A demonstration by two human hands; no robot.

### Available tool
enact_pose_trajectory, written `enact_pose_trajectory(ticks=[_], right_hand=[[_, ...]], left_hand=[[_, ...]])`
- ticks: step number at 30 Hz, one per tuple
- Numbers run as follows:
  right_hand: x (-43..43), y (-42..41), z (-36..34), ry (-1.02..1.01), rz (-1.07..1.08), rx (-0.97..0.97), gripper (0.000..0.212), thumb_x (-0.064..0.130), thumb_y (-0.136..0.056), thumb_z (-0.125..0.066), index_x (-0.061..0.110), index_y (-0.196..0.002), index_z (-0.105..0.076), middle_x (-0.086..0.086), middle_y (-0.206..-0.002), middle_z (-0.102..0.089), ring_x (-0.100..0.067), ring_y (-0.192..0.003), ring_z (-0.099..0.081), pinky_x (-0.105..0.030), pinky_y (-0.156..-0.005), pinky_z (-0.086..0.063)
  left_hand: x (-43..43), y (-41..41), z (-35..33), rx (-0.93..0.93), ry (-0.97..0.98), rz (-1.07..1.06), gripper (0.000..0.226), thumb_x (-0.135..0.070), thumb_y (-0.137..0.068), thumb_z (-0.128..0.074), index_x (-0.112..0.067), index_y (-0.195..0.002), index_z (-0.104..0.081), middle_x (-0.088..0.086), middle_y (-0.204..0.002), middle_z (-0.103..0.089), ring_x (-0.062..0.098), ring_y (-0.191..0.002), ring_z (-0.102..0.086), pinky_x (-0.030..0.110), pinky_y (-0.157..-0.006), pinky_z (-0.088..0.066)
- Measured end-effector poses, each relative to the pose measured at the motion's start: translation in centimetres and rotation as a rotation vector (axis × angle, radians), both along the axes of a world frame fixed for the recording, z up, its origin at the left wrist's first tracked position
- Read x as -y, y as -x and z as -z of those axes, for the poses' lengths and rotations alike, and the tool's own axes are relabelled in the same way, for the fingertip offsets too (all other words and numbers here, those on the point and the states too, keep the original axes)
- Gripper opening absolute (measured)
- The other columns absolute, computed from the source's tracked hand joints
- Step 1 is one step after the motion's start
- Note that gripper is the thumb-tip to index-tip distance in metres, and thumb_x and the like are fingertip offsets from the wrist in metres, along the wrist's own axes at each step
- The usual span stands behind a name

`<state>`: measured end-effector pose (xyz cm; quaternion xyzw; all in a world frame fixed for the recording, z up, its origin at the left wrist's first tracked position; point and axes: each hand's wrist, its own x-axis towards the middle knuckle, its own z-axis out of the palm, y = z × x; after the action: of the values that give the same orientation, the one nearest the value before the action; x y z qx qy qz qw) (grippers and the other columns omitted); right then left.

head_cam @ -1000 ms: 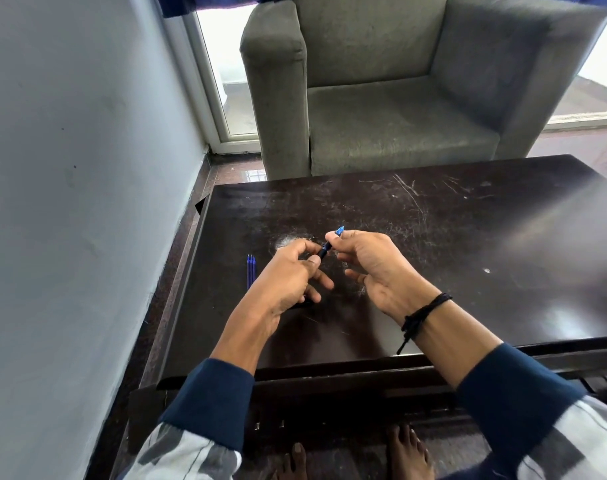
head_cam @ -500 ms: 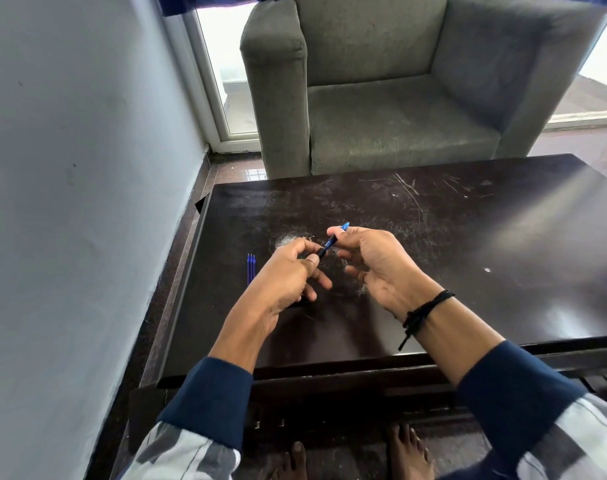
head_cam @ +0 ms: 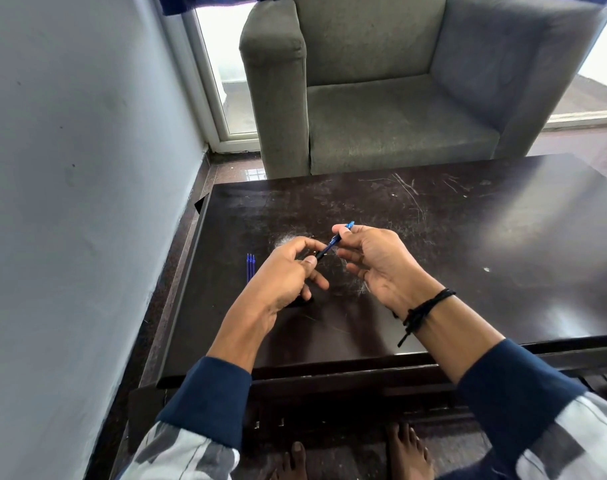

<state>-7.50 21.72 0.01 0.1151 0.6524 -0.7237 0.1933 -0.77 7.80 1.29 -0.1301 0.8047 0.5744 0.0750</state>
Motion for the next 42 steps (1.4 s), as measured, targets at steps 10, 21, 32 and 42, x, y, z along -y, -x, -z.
enact_pose_trajectory(ticks=[10, 21, 32, 42], right_hand=[[-1.0, 1.1, -0.7, 0.105, 0.268, 0.007, 0.014, 0.015, -0.098, -0.061, 0.012, -0.107, -0.071, 0.000, -0.086, -0.070, -0.009, -0.067, -0.066, -0.019, -0.056, -0.049], [-1.2, 1.2, 0.4, -0.751, -0.193, -0.331, 0.019, 0.033, -0.068, -0.082, 0.024, -0.082, -0.072, -0.002, -0.086, -0.074, -0.025, -0.084, -0.067, -0.032, -0.079, -0.052], [-0.6, -0.2, 1.7, -1.142, -0.483, -0.420, 0.024, 0.024, -0.078, -0.074, 0.021, -0.099, -0.062, -0.004, -0.105, -0.069, -0.031, -0.101, -0.064, -0.038, -0.085, -0.054], [-0.1, 0.4, 1.1, -0.629, -0.289, -0.306, 0.024, 0.042, -0.074, -0.084, 0.021, -0.080, -0.074, -0.001, -0.076, -0.073, -0.015, -0.064, -0.064, -0.029, -0.060, -0.054]], left_hand=[[0.8, 0.2, 0.5, -0.001, -0.013, -0.011, 0.031, -0.009, -0.105, -0.040, -0.027, -0.113, -0.064, 0.001, -0.067, -0.069, 0.010, -0.047, -0.040, 0.018, -0.046, -0.033], [1.9, 0.4, 0.4, -0.085, -0.051, -0.124, 0.032, -0.007, -0.105, -0.040, -0.023, -0.119, -0.064, 0.010, -0.074, -0.069, 0.008, -0.045, -0.041, 0.012, -0.039, -0.032], [1.5, 0.4, 0.6, -0.060, -0.054, -0.115, 0.035, -0.007, -0.105, -0.040, -0.026, -0.120, -0.065, 0.006, -0.069, -0.069, 0.009, -0.045, -0.041, 0.013, -0.040, -0.033], [1.4, 0.3, 0.4, -0.054, -0.055, -0.114, 0.035, -0.008, -0.105, -0.039, -0.027, -0.120, -0.065, 0.004, -0.068, -0.069, 0.007, -0.044, -0.041, 0.013, -0.041, -0.034]])
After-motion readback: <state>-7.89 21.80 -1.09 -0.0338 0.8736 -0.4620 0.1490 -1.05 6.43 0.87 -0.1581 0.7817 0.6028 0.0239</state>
